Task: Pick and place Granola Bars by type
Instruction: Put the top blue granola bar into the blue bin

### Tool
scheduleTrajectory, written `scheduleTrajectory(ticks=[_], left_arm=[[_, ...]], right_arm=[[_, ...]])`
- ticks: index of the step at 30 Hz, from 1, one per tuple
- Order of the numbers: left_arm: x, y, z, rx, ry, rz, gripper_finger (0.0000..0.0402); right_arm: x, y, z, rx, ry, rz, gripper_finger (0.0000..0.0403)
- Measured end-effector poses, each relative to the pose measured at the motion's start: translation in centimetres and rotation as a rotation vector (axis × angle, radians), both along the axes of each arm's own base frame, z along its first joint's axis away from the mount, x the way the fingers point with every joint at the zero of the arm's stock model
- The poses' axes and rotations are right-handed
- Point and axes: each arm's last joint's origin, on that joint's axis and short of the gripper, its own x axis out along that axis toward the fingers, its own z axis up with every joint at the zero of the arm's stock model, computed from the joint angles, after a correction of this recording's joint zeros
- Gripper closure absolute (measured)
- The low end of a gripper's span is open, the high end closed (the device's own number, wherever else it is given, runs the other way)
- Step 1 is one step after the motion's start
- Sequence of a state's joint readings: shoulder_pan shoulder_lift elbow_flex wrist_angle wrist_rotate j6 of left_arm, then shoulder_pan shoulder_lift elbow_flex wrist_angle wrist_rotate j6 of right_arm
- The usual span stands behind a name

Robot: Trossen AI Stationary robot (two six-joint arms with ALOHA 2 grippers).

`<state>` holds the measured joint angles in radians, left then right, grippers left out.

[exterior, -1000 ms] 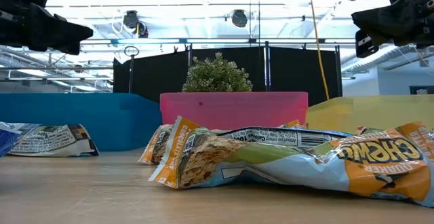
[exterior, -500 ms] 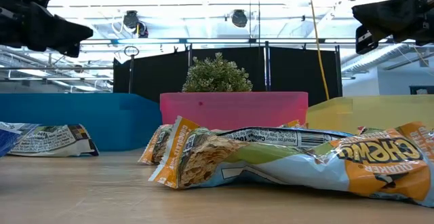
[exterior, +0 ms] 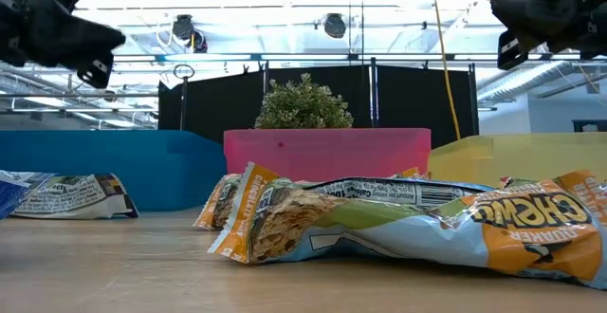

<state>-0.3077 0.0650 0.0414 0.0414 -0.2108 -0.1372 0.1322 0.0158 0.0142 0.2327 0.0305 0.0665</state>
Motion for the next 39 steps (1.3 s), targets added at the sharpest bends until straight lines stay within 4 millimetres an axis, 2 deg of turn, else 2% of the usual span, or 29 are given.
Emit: scheduleTrajectory(ticks=[6,10,12,16,19,23,27,30,32,35,39], left_arm=[[0.0,0.0,0.2,0.016,-0.023,0.0,0.0369],[-0.1,-0.2,1.4,0.001,-0.114,-0.059,0.0369],[0.0,-0.2,1.9,0.01,-0.105,-0.058,0.0369],[0.9,-0.4,3.8,0.055,-0.051,0.023,0.0369],[2.3,-0.9,6.6,0.148,-0.008,0.072,0.0369],[4.9,-1.9,10.5,0.226,0.209,0.072,0.0369],[7.9,-2.9,12.5,0.21,0.47,0.117,0.0369],[10.2,-4.1,12.5,0.192,0.636,0.106,0.0365],[11.7,-5.1,11.4,0.175,0.783,0.044,0.0353],[13.9,-6.5,9.7,0.13,0.952,0.013,0.0316],[16.4,-8.7,7.3,0.134,1.059,-0.038,0.0251]], right_arm=[[0.0,-0.3,0.2,0.009,-0.015,-0.109,0.0403],[-0.1,-1.0,0.1,-0.073,0.005,-0.365,0.0403],[-0.2,-1.3,0.0,-0.061,0.028,-0.479,0.0403],[-0.1,-1.4,-0.2,-0.056,0.054,-0.514,0.0403],[-0.1,-1.4,-0.2,-0.075,0.052,-0.522,0.0403],[-0.2,-1.4,0.2,-0.125,0.025,-0.536,0.0403],[-0.2,-1.4,0.3,-0.153,0.017,-0.543,0.0403],[-0.3,-1.4,0.5,-0.175,-0.002,-0.551,0.0403],[-0.3,-1.4,0.7,-0.198,-0.017,-0.559,0.0403],[-0.4,-1.4,0.9,-0.218,-0.027,-0.566,0.0403],[-0.4,-1.4,1.0,-0.212,-0.044,-0.568,0.0403]])
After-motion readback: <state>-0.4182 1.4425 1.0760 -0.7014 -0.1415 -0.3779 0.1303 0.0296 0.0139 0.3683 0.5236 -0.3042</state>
